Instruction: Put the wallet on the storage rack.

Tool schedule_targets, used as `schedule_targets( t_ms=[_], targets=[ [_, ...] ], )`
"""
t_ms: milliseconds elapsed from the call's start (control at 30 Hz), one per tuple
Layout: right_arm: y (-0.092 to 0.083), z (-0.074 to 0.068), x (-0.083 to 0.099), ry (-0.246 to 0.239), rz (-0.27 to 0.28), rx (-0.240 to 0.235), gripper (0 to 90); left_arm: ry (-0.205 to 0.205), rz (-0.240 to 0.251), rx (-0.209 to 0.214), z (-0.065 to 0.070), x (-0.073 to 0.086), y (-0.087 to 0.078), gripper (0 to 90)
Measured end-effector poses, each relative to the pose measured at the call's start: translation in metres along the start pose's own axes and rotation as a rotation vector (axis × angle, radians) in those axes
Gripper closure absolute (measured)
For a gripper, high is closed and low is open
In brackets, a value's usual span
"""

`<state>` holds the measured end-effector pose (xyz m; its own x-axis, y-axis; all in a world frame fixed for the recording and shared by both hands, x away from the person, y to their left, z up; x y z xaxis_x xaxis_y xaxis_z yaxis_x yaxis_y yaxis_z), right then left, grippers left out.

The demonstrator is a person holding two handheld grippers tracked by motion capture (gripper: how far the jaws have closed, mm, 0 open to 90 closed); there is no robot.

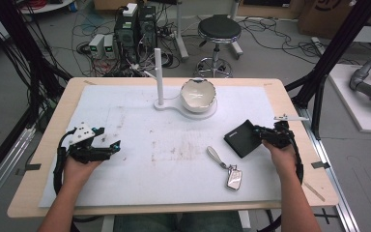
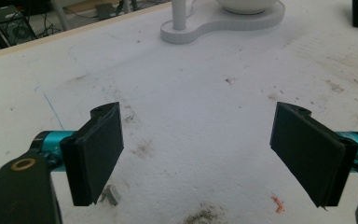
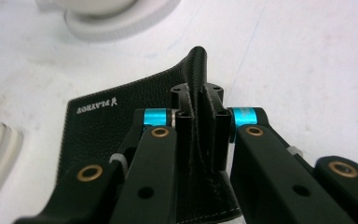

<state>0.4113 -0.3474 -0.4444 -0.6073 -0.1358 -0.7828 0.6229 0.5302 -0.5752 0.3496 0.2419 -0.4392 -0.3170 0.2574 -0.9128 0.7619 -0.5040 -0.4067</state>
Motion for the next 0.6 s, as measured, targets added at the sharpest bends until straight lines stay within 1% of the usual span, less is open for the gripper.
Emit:
schedule_targets(
  t_ms=[33,67,100,133,167,200,233,267,300,333,367,400,433,467,500,600],
  targets=[
    [-0.003,-0.001,-0.002,0.007,0.009,0.006,85.2,-0.003,0.002,0.001,0.000,0.000,0.000,17.1],
    [-0.008,-0.003,-0.007,0.010,0.037,0.006,85.3,-0.004,0.006,0.002,0.000,0.000,0.000,17.1],
    [-0.008,-0.003,-0.007,0.010,0.037,0.006,85.3,-0.004,0.005,0.001,0.000,0.000,0.000,17.1],
    [-0.012,-0.008,-0.014,0.005,0.064,0.008,85.2,-0.003,0.006,0.001,-0.001,0.000,0.000,17.1],
    [-0.012,-0.008,-0.014,0.005,0.064,0.008,85.2,-0.007,0.010,0.002,-0.001,-0.001,-0.001,17.1],
    [-0.015,-0.011,-0.018,0.003,0.077,0.007,85.3,-0.012,0.011,-0.003,-0.002,-0.001,-0.001,17.1],
    [-0.017,-0.015,-0.021,-0.004,0.085,0.005,85.2,-0.020,0.017,-0.003,-0.003,-0.001,-0.001,17.2],
    [-0.020,-0.021,-0.029,-0.021,0.101,0.010,85.2,-0.022,0.018,-0.005,-0.004,-0.001,-0.001,17.1],
    [-0.020,-0.021,-0.029,-0.021,0.101,0.010,85.2,-0.023,0.019,-0.006,-0.004,-0.001,-0.001,17.1],
    [-0.022,-0.025,-0.033,-0.024,0.110,0.011,85.2,-0.023,0.020,-0.008,-0.004,-0.002,-0.001,17.1],
    [-0.023,-0.028,-0.037,-0.036,0.122,0.011,85.2,-0.023,0.022,-0.009,-0.004,-0.002,-0.001,17.1],
    [-0.025,-0.035,-0.046,-0.059,0.135,0.010,85.2,-0.022,0.024,-0.008,-0.004,-0.002,-0.001,17.1],
    [-0.025,-0.035,-0.046,-0.059,0.135,0.010,85.2,-0.019,0.024,-0.009,-0.003,-0.002,-0.001,17.1],
    [-0.027,-0.040,-0.054,-0.072,0.147,0.002,85.2,-0.018,0.023,-0.009,-0.003,-0.003,-0.002,17.1],
    [-0.027,-0.040,-0.054,-0.072,0.147,0.002,85.2,-0.017,0.023,-0.006,-0.003,-0.003,-0.002,17.1],
    [-0.029,-0.049,-0.067,-0.105,0.159,0.009,85.2,-0.014,0.023,-0.004,-0.002,-0.003,-0.002,17.2]
  ],
)
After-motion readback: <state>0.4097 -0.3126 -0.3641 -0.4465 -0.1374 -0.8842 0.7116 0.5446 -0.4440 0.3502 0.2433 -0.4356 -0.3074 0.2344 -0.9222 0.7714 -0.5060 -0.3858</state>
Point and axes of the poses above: each handheld gripper's, and its own axes: y roughly forward along the jaws, x roughly out of its underside, z roughly to its right, the point moved 3 cm from there along y, roughly forward along the jaws, and after that the axes turned 3 degrees about -x, right-handed, at the moved point
